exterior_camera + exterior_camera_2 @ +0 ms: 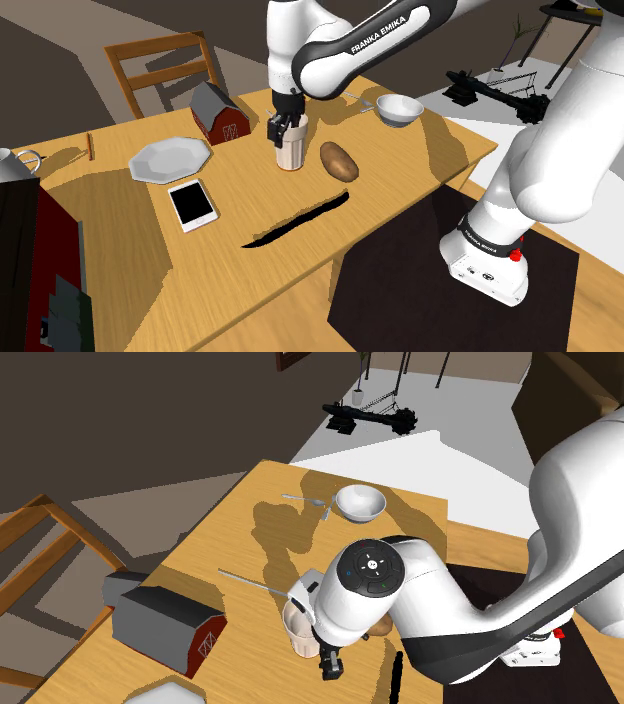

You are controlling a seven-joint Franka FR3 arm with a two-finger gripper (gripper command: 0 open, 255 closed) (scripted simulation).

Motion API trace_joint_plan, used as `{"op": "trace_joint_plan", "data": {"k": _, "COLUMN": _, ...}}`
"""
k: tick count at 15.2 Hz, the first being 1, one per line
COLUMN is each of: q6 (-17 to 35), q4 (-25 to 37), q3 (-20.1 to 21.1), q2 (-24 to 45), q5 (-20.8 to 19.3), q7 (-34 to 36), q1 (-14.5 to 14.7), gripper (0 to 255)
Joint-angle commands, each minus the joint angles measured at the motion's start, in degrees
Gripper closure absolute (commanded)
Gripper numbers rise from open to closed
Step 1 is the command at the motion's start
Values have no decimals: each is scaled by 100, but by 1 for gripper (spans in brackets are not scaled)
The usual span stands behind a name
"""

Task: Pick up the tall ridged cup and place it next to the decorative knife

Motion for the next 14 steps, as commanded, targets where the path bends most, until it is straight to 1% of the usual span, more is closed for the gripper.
{"op": "trace_joint_plan", "data": {"k": 1, "q6": 0, "q4": 0, "q3": 0, "q2": 0, "q5": 0, "q7": 0, "q1": 0, "gripper": 0}}
{"op": "trace_joint_plan", "data": {"k": 2, "q6": 0, "q4": 0, "q3": 0, "q2": 0, "q5": 0, "q7": 0, "q1": 0, "gripper": 0}}
{"op": "trace_joint_plan", "data": {"k": 6, "q6": -669, "q4": 291, "q3": 41, "q2": -388, "q5": 160, "q7": -105, "q1": 33, "gripper": 0}}
{"op": "trace_joint_plan", "data": {"k": 14, "q6": -669, "q4": 291, "q3": 40, "q2": -388, "q5": 160, "q7": -105, "q1": 33, "gripper": 0}}
